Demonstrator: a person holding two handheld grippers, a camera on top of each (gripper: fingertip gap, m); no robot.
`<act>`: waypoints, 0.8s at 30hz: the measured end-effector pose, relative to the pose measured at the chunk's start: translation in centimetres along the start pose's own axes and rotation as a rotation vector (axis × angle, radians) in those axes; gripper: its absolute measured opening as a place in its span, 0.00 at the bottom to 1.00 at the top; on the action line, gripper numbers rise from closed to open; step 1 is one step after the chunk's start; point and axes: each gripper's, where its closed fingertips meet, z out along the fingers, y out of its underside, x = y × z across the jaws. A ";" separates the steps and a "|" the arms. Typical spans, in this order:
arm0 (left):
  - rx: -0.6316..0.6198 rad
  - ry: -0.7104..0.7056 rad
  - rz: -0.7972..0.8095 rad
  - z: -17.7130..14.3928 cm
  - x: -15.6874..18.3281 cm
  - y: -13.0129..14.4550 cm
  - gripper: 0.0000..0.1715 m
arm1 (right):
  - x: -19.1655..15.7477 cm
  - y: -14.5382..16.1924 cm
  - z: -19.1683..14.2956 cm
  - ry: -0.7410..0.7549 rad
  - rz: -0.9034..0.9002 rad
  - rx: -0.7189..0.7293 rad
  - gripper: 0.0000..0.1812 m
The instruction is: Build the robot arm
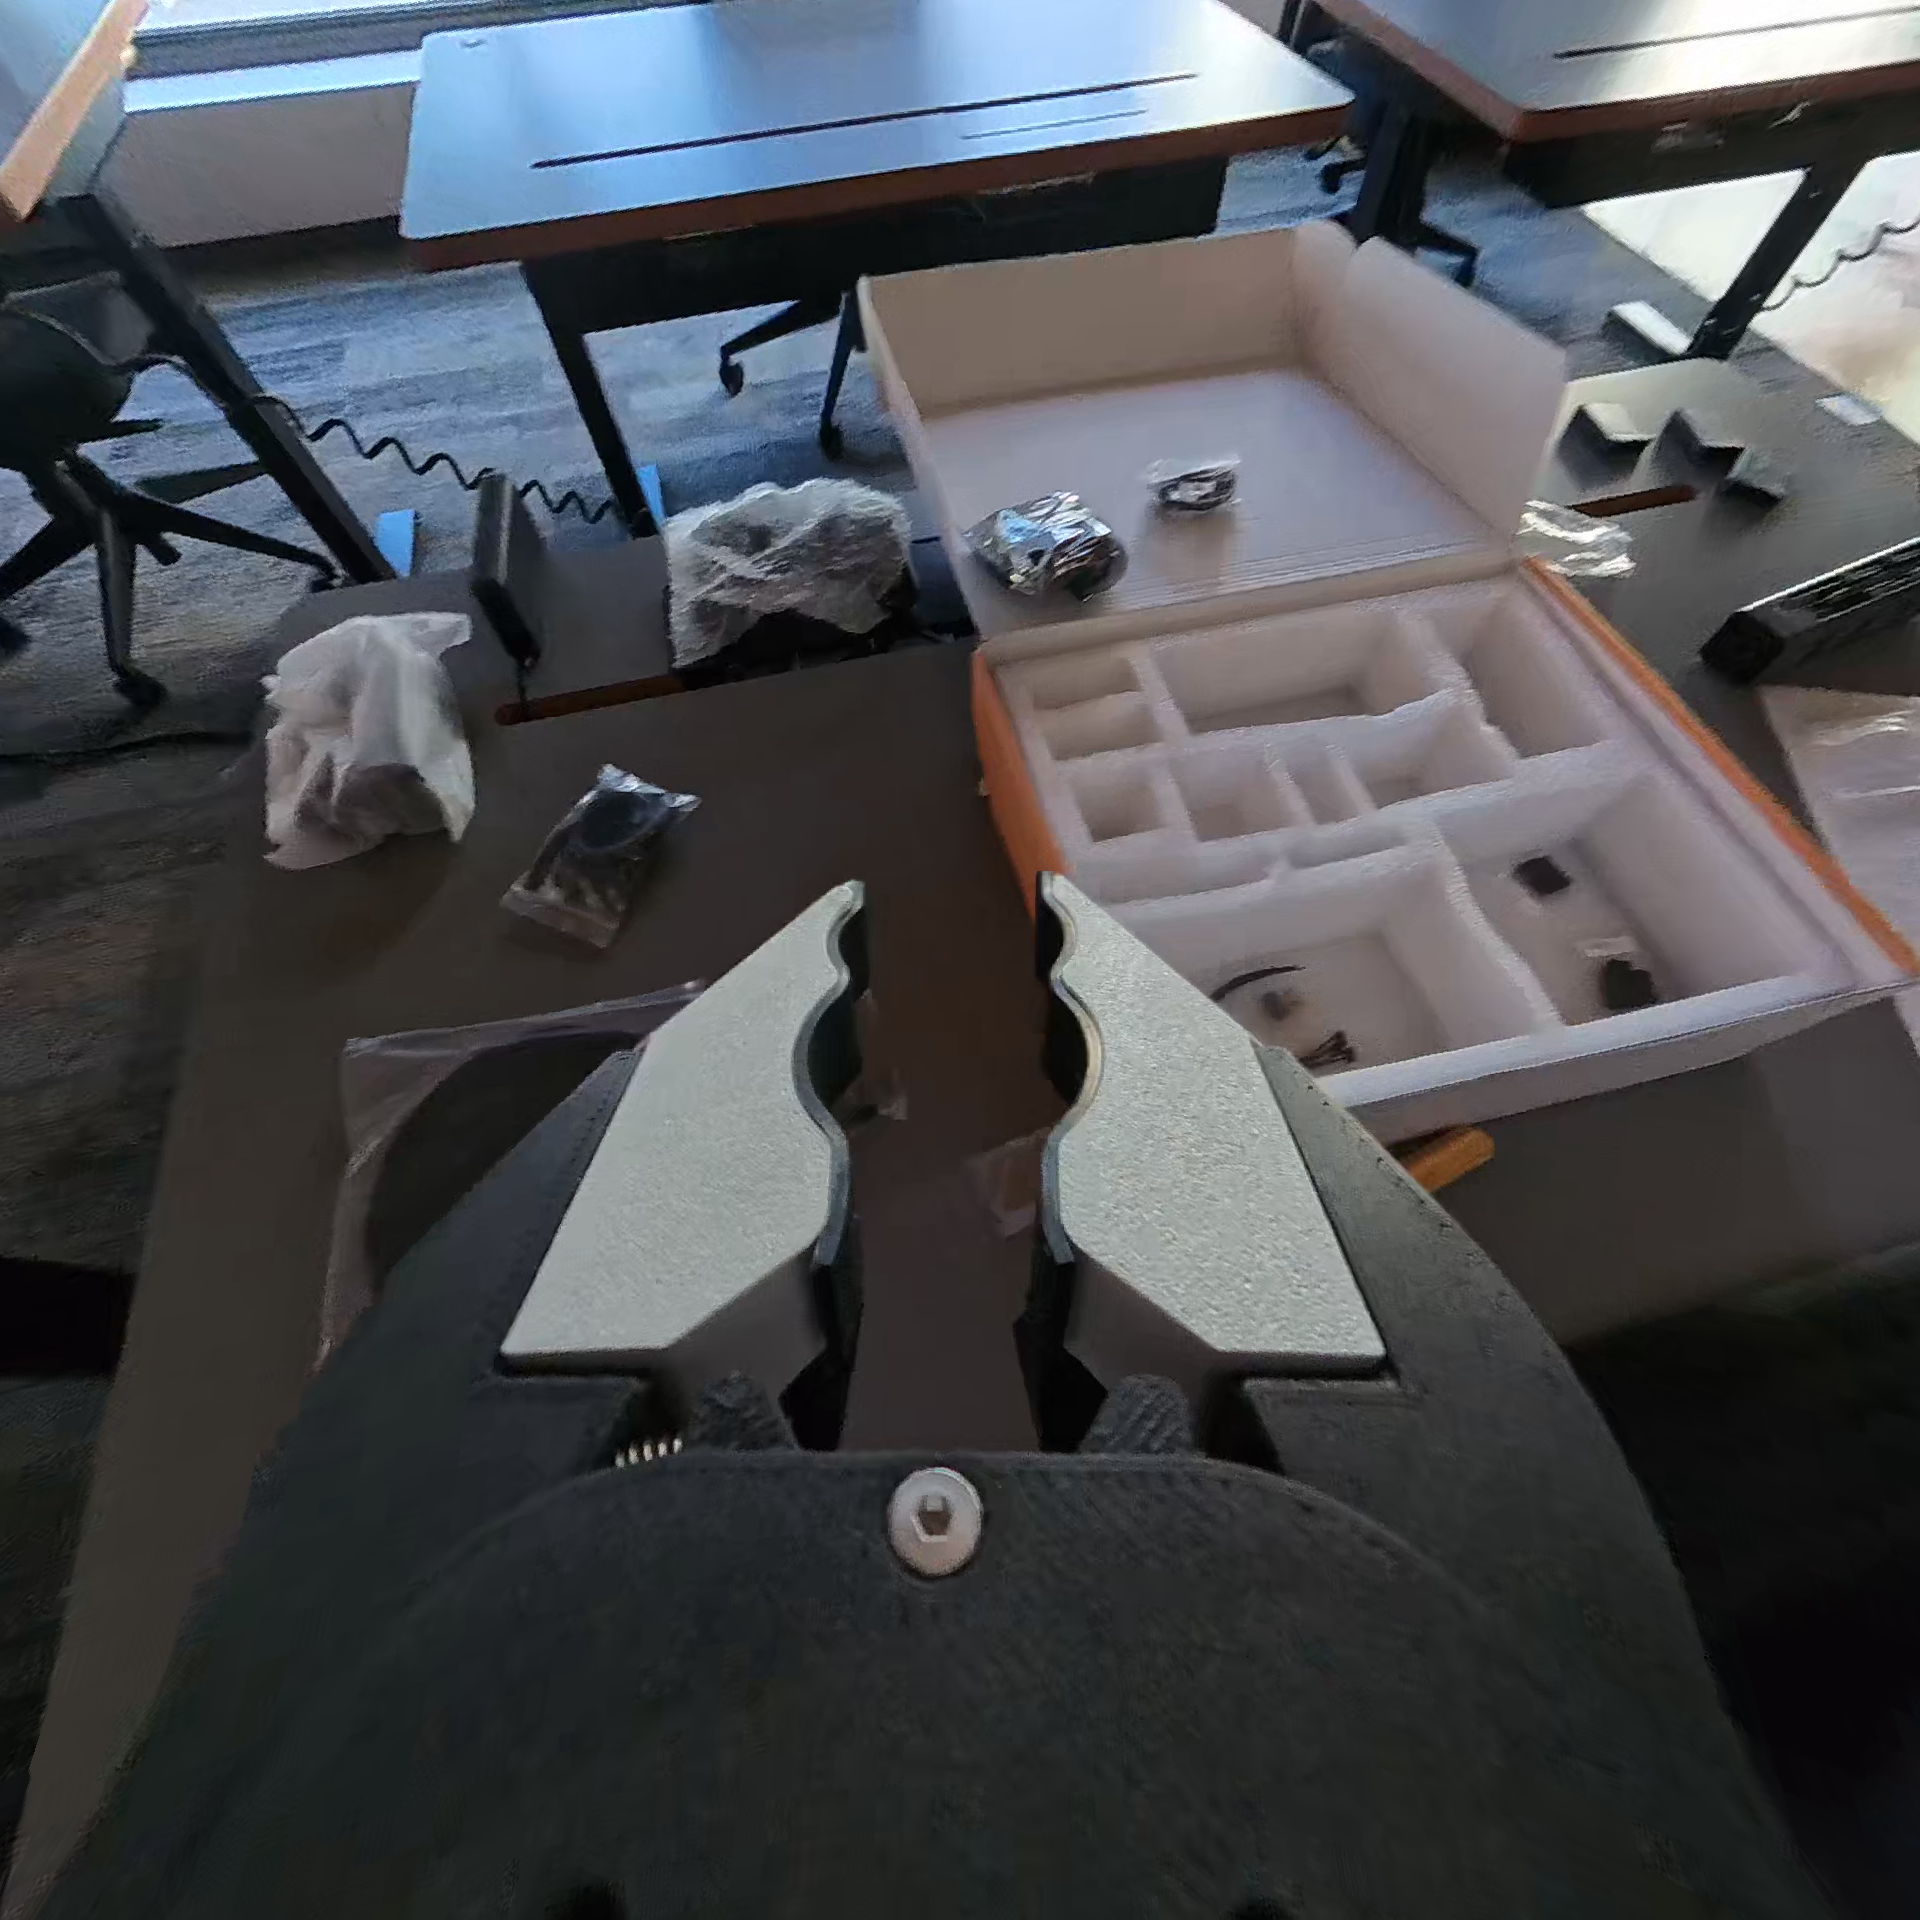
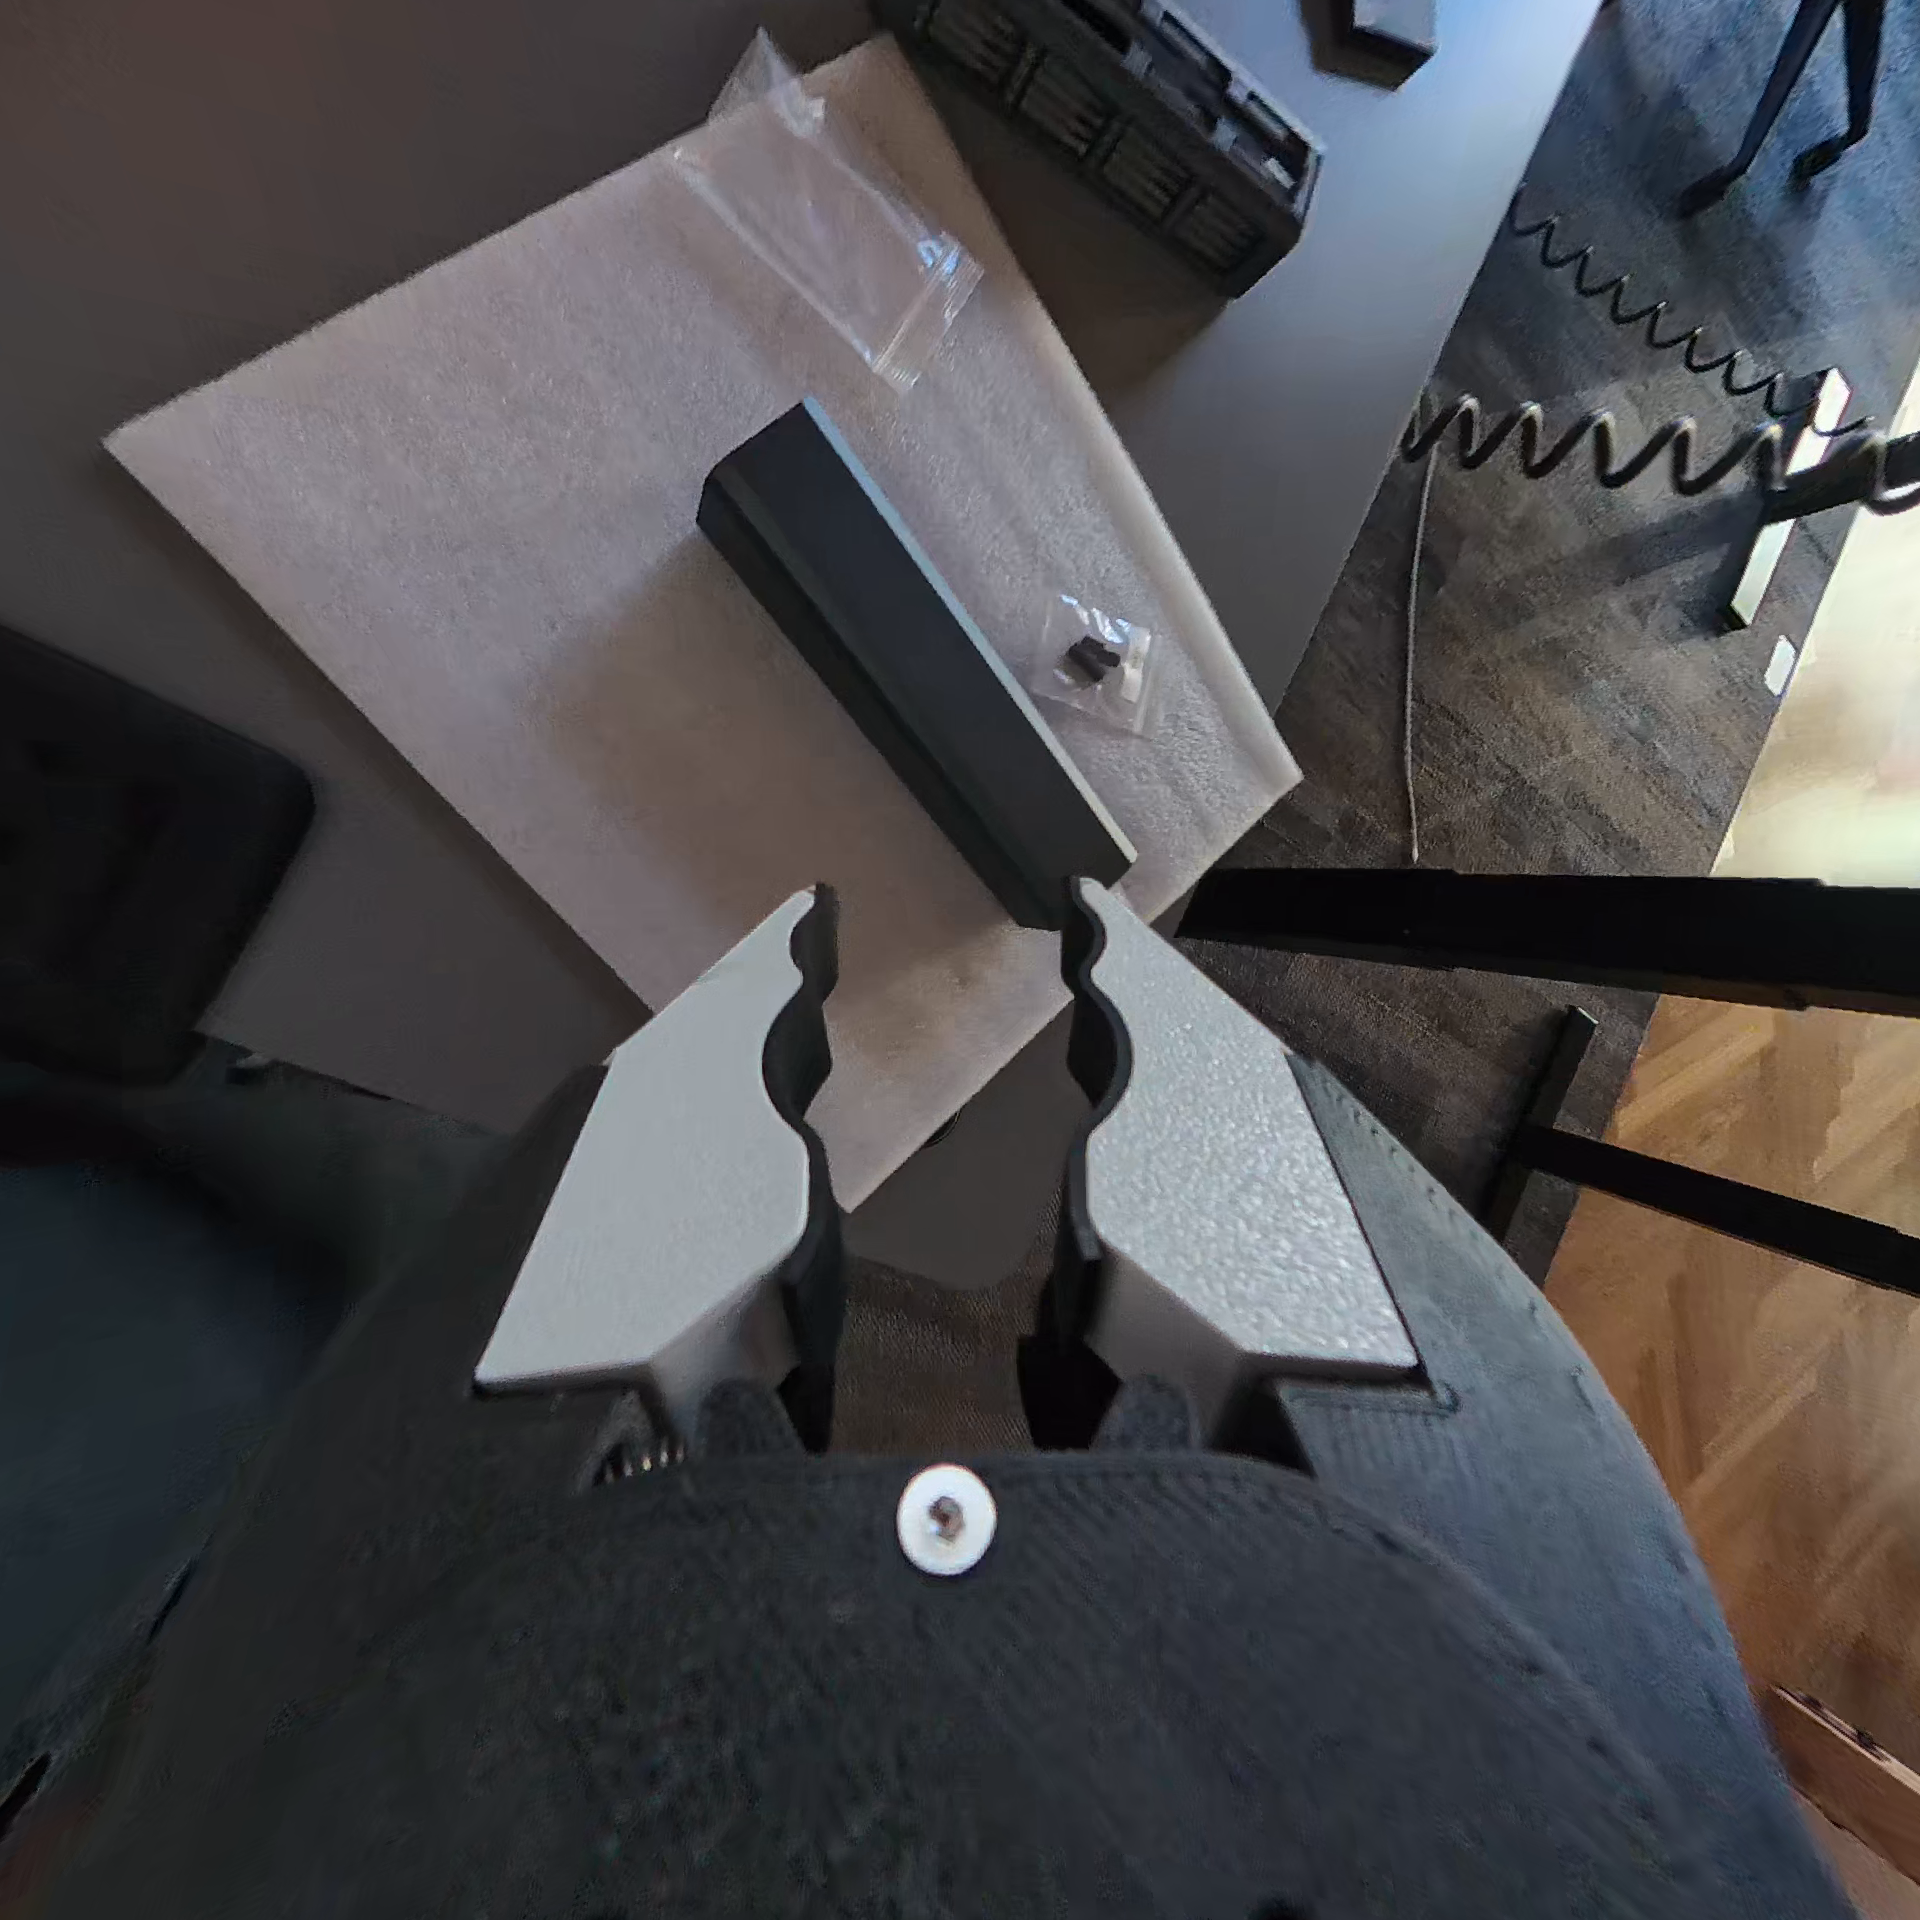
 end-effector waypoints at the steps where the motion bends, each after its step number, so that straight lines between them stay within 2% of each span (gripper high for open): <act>1: -0.007 -0.020 -0.004 -0.2 -0.8 0.6 0.17 | -0.2 0.2 0.3 -0.006 -0.017 -0.022 0.24; 3: -0.031 -0.052 -0.020 -0.9 -2.2 2.5 0.15 | -0.5 0.3 0.7 -0.012 -0.060 -0.059 0.23; 7: -0.131 -0.050 -0.063 -1.8 -3.4 8.1 0.10 | -0.4 -0.6 0.7 -0.005 -0.096 -0.092 0.22; 12: -0.216 0.024 -0.146 -1.8 -2.1 14.3 0.03 | -0.2 -2.5 -0.2 0.031 -0.084 -0.085 0.20; 14: -0.245 0.049 -0.164 -1.8 -1.4 15.8 0.02 | -0.5 -2.9 -0.5 0.039 -0.092 -0.081 0.20; 16: -0.245 0.077 -0.186 -1.9 -0.3 16.0 0.01 | -0.9 -3.1 -0.7 0.034 -0.110 -0.077 0.20; 20: -0.204 0.111 -0.180 -2.2 2.2 14.3 0.00 | -1.0 -2.6 -1.6 0.042 -0.122 -0.047 0.19; 22: -0.179 0.142 -0.161 -2.0 4.2 12.8 0.00 | -0.5 -1.1 -2.5 0.059 -0.078 -0.032 0.19; 24: -0.150 0.184 -0.127 -1.6 6.7 10.9 0.00 | 0.1 1.8 -3.8 0.083 -0.015 -0.026 0.19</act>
